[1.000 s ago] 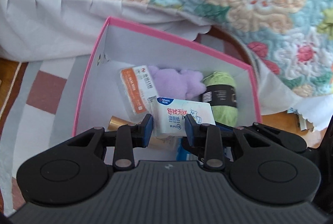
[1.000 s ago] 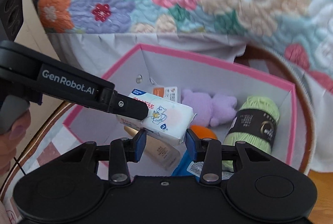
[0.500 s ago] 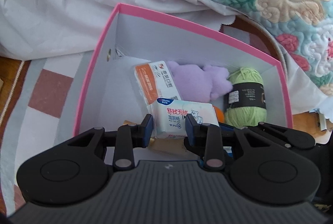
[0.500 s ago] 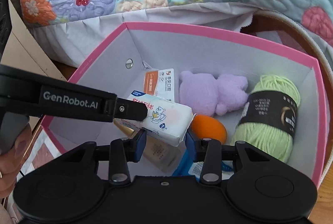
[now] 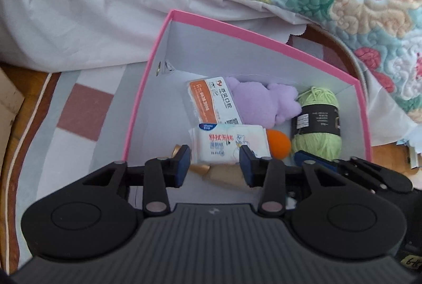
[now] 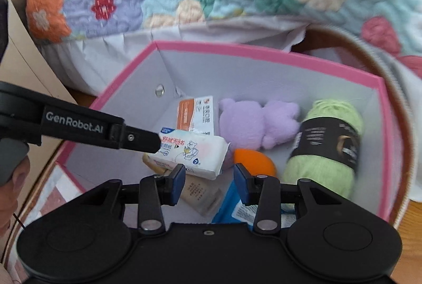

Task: Organize objects
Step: 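Lower the wipes pack into the box and open the left gripper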

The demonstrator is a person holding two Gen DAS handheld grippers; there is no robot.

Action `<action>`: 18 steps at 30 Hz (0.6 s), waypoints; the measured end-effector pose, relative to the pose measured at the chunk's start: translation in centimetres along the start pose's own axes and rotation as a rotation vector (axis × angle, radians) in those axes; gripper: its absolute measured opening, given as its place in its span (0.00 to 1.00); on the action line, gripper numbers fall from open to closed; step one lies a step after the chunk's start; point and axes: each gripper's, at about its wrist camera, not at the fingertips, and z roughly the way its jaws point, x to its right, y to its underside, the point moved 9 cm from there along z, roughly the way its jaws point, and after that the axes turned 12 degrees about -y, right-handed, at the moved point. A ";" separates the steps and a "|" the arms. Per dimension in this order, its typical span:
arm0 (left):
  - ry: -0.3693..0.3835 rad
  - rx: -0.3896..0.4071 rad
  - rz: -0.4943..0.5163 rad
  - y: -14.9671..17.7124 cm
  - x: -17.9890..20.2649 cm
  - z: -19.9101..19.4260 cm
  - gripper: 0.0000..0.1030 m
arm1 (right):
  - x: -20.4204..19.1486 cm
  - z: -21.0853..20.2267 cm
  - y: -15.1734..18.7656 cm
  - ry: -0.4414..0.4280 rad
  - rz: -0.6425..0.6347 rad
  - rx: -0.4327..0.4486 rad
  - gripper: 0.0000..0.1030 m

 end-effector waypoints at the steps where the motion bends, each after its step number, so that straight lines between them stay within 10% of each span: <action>1: 0.003 -0.002 0.000 0.1 -0.1 -0.4 0.40 | -0.1 -0.8 0.1 0.004 0.001 0.013 0.47; 18: -0.096 0.072 0.125 2.4 -1.3 -11.3 0.47 | -6.2 -9.6 -0.2 0.004 -0.029 0.083 0.53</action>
